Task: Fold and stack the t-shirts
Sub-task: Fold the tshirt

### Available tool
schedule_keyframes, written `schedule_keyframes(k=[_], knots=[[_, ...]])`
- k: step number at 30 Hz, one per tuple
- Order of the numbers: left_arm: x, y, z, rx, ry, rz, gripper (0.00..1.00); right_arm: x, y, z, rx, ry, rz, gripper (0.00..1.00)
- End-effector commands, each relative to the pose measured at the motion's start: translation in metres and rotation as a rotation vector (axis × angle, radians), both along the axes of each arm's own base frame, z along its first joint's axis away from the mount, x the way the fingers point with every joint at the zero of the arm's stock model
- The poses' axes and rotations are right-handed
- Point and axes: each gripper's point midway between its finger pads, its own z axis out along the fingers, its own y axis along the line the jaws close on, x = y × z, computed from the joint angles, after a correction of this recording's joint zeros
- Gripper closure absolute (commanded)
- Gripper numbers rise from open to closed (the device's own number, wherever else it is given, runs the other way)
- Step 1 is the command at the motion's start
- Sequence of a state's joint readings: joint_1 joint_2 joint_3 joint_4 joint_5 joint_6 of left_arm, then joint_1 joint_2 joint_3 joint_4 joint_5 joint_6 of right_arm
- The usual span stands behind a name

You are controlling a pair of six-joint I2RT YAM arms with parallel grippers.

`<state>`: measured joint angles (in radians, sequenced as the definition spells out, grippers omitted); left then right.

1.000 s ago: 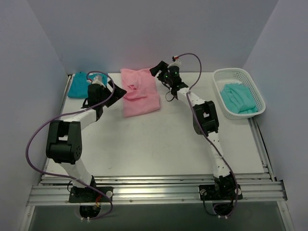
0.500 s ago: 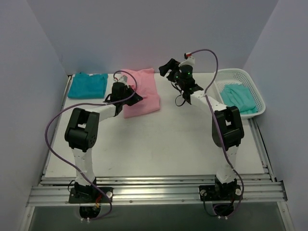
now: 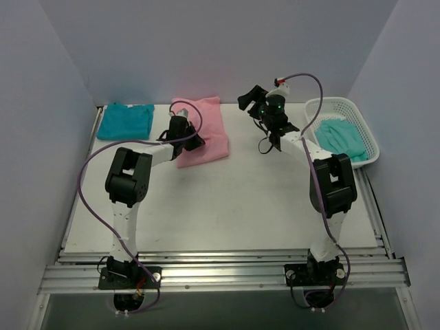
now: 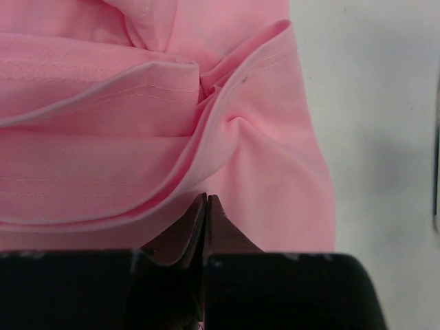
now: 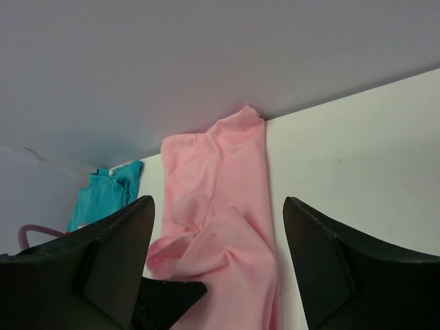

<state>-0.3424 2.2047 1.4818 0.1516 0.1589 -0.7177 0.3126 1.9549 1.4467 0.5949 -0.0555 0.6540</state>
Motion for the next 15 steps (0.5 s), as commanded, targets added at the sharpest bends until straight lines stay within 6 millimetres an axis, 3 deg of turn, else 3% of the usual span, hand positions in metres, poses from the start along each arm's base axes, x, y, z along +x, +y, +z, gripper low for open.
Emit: schedule_keyframes(k=[1,15], knots=[[0.019,0.008,0.017,0.037,-0.054,0.034,0.98,-0.007,-0.014,0.061,0.042,-0.119,-0.028,0.29],[0.046,0.008,0.008,0.059,-0.049,0.072,0.98,-0.012,-0.028,0.074,0.07,-0.147,-0.034,0.29]])
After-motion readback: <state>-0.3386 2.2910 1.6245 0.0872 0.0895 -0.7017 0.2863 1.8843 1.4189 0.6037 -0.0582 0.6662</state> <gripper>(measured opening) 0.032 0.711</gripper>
